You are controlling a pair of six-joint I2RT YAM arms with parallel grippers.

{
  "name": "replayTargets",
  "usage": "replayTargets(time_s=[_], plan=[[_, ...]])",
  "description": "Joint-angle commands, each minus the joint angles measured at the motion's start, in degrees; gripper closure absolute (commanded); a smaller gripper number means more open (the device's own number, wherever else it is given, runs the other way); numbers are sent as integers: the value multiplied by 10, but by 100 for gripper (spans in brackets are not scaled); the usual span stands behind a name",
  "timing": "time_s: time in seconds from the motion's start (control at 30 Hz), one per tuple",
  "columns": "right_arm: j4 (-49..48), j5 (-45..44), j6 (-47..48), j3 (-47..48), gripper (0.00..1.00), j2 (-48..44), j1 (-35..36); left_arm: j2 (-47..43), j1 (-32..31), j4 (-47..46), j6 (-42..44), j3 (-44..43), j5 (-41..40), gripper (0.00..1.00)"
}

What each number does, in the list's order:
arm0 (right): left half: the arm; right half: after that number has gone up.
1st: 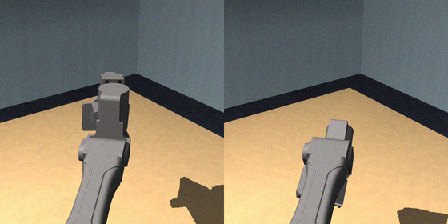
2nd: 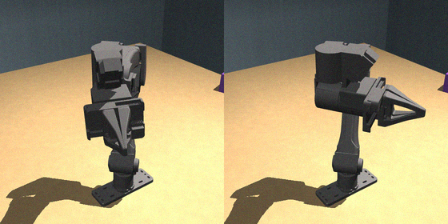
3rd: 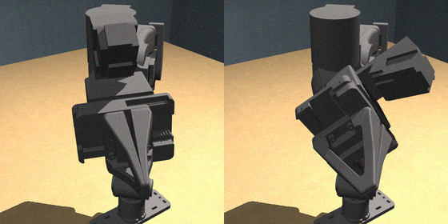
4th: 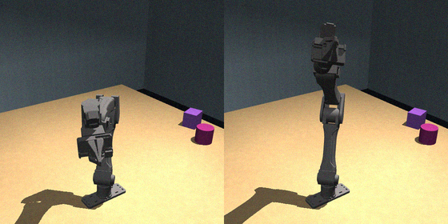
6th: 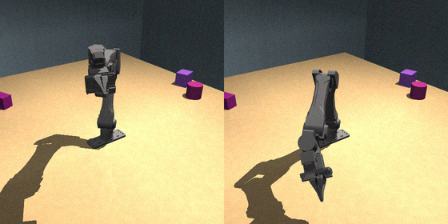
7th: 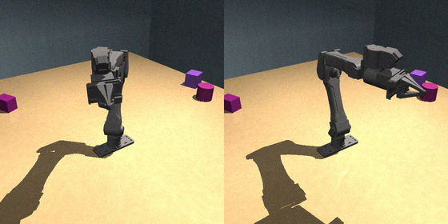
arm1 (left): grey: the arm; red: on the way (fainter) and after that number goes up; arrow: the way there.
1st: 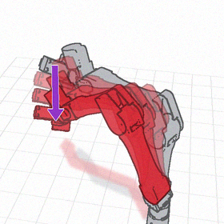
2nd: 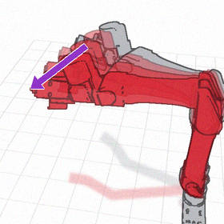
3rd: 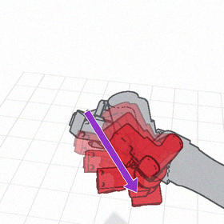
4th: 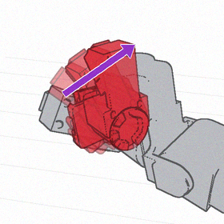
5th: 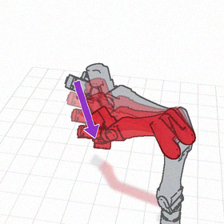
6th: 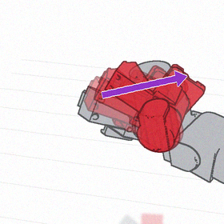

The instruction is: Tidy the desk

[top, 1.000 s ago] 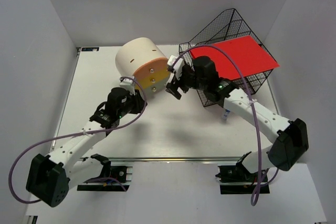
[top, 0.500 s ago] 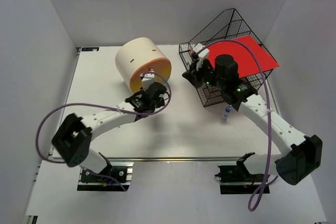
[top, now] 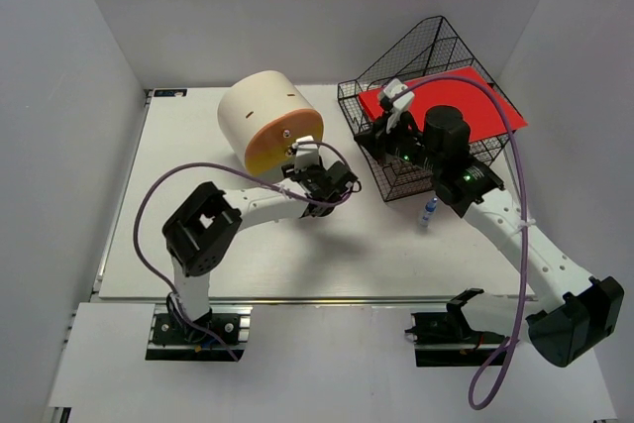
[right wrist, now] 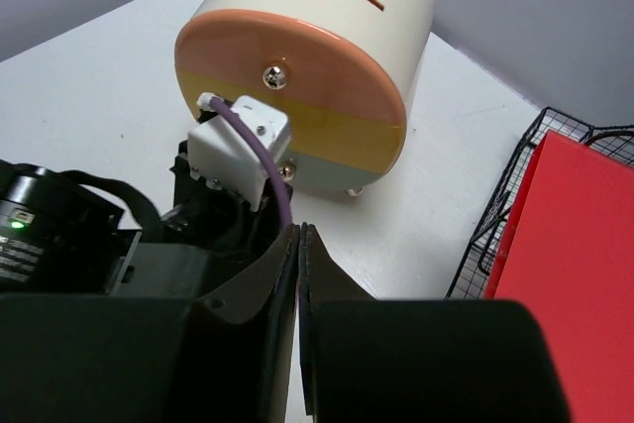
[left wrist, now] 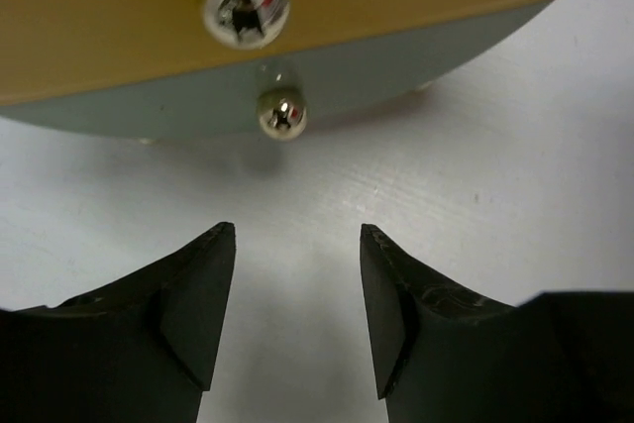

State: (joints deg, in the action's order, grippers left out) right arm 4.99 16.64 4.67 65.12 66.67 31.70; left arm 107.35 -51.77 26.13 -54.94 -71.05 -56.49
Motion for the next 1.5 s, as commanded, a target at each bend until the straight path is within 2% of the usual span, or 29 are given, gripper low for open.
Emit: replayTargets(time_s=[0.0,0.2,0.4,0.9,1.47], plan=[[-21,-1,-8,-2,93,-13,-7,37,0,51,-19,-57,-67,36],[-23,0,-10,-2,93,-9,-13,99,11,143,-34,-133,-76,33],[-23,4,-11,-3,93,-2,-20,134,11,170,-23,-159,-117,39],[-20,15,-13,-2,94,11,-33,168,21,100,76,-179,-155,43],[-22,18,-12,-3,95,11,-41,186,42,66,108,-183,-172,45]])
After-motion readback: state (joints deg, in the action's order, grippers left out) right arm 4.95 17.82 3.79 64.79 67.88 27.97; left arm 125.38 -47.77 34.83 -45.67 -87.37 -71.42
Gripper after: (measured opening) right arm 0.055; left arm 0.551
